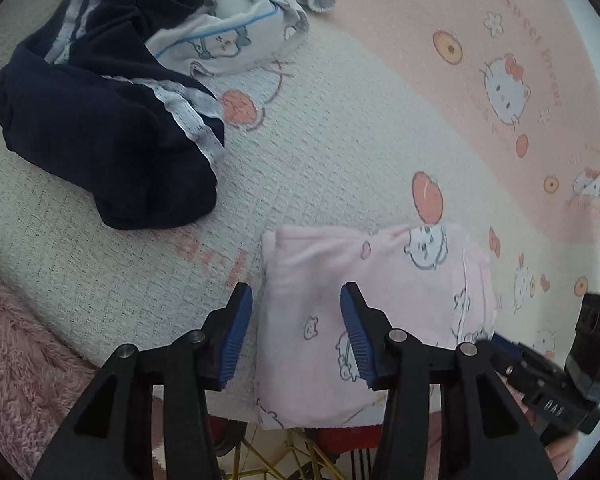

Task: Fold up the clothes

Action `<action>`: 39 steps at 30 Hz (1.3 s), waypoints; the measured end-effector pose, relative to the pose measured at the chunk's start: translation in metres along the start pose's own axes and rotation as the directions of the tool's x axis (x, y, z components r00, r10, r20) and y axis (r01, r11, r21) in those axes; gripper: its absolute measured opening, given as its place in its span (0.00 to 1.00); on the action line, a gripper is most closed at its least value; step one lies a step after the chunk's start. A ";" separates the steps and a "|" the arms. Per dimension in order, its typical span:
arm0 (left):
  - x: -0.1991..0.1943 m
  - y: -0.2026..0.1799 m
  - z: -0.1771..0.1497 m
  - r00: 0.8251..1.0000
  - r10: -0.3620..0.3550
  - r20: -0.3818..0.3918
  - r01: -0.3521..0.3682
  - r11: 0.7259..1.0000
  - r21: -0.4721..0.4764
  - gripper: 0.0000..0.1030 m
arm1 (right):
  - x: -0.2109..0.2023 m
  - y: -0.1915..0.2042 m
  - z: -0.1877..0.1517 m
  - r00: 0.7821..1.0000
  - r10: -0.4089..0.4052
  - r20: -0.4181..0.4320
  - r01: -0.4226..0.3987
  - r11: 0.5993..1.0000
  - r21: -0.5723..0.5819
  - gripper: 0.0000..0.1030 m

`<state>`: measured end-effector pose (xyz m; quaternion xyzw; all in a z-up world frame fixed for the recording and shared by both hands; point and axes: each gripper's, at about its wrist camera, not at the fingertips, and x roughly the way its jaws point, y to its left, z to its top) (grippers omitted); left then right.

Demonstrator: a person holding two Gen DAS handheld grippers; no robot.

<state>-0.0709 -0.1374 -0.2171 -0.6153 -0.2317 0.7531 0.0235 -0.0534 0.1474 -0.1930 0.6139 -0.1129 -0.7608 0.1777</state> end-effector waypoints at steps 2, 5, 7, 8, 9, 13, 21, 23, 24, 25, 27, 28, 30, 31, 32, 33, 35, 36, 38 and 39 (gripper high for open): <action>0.006 -0.004 -0.005 0.999 0.035 0.006 -0.035 0.999 0.019 0.47 | 0.007 0.002 0.006 1.000 -0.013 0.000 0.013 0.999 -0.029 0.44; 0.008 -0.010 -0.006 0.997 0.079 0.022 -0.080 0.996 0.050 0.47 | 0.018 0.006 0.014 0.999 -0.032 0.000 0.032 0.997 -0.072 0.46; 0.006 -0.007 -0.004 0.994 0.103 0.025 -0.104 0.993 0.048 0.47 | 0.025 0.008 0.019 0.999 -0.043 0.000 0.043 0.994 -0.097 0.55; 0.005 -0.003 -0.003 0.995 0.096 0.021 -0.097 0.995 0.034 0.47 | 0.023 0.001 0.021 1.000 -0.024 0.003 0.024 0.997 -0.070 0.57; 0.003 0.002 -0.002 0.996 0.084 0.015 -0.084 0.996 0.018 0.47 | 0.021 -0.005 0.022 1.000 -0.005 0.006 0.005 0.999 -0.043 0.57; 0.005 0.013 -0.003 1.000 0.004 -0.020 -0.005 0.999 -0.039 0.50 | 0.022 -0.014 0.021 0.999 0.036 0.002 -0.036 0.999 0.002 0.62; 0.017 -0.019 -0.015 0.999 -0.004 -0.032 0.006 0.997 0.077 0.36 | 0.041 0.004 0.011 0.998 0.052 -0.045 -0.054 0.998 -0.027 0.57; 0.017 -0.030 -0.018 0.999 0.044 -0.014 -0.042 0.991 0.128 0.21 | 0.041 0.005 0.010 0.997 0.064 -0.051 -0.065 0.998 -0.023 0.45; 0.014 -0.036 -0.017 0.999 0.035 -0.011 -0.033 0.990 0.135 0.18 | 0.038 0.002 0.011 0.996 0.078 -0.050 -0.079 0.997 -0.009 0.44; 0.011 -0.042 -0.017 1.000 0.023 -0.010 -0.021 0.990 0.140 0.16 | 0.027 -0.007 0.014 0.997 0.072 -0.034 -0.072 0.997 0.003 0.42; 0.006 -0.054 -0.017 1.000 -0.001 -0.007 0.002 0.989 0.150 0.16 | 0.004 -0.027 0.020 0.998 0.058 -0.003 -0.058 0.998 0.025 0.40; 0.005 -0.063 -0.016 1.000 -0.024 -0.014 0.026 0.989 0.149 0.16 | -0.007 -0.037 0.023 0.999 0.051 0.013 -0.051 0.998 0.037 0.40; 0.010 -0.093 -0.016 0.996 -0.070 -0.047 0.077 0.980 0.185 0.16 | -0.030 -0.056 0.029 0.998 0.036 0.044 -0.039 0.997 0.061 0.40; 0.014 -0.116 -0.016 0.995 -0.079 -0.054 0.089 0.972 0.215 0.16 | -0.041 -0.066 0.032 0.998 0.028 0.060 -0.033 0.997 0.072 0.40; 0.017 -0.139 -0.015 0.994 -0.087 -0.059 0.099 0.964 0.247 0.16 | -0.052 -0.076 0.035 0.997 0.021 0.075 -0.027 0.996 0.084 0.40; 0.021 -0.162 -0.014 0.994 -0.094 -0.064 0.108 0.954 0.278 0.16 | -0.063 -0.086 0.038 0.996 0.013 0.090 -0.021 0.995 0.097 0.40; 0.028 -0.209 -0.007 0.990 -0.114 -0.080 0.135 0.932 0.336 0.16 | -0.086 -0.105 0.044 0.993 -0.004 0.120 -0.011 0.993 0.121 0.40; 0.032 -0.233 -0.002 0.988 -0.124 -0.088 0.147 0.919 0.366 0.16 | -0.097 -0.115 0.047 0.991 -0.013 0.135 -0.005 0.991 0.133 0.40; 0.034 -0.285 0.002 0.986 -0.142 -0.092 0.168 0.888 0.429 0.16 | -0.123 -0.142 0.050 0.986 -0.039 0.164 0.013 0.987 0.159 0.40; 0.035 -0.312 0.004 0.984 -0.151 -0.094 0.177 0.870 0.459 0.16 | -0.137 -0.158 0.050 0.983 -0.056 0.177 0.025 0.985 0.173 0.40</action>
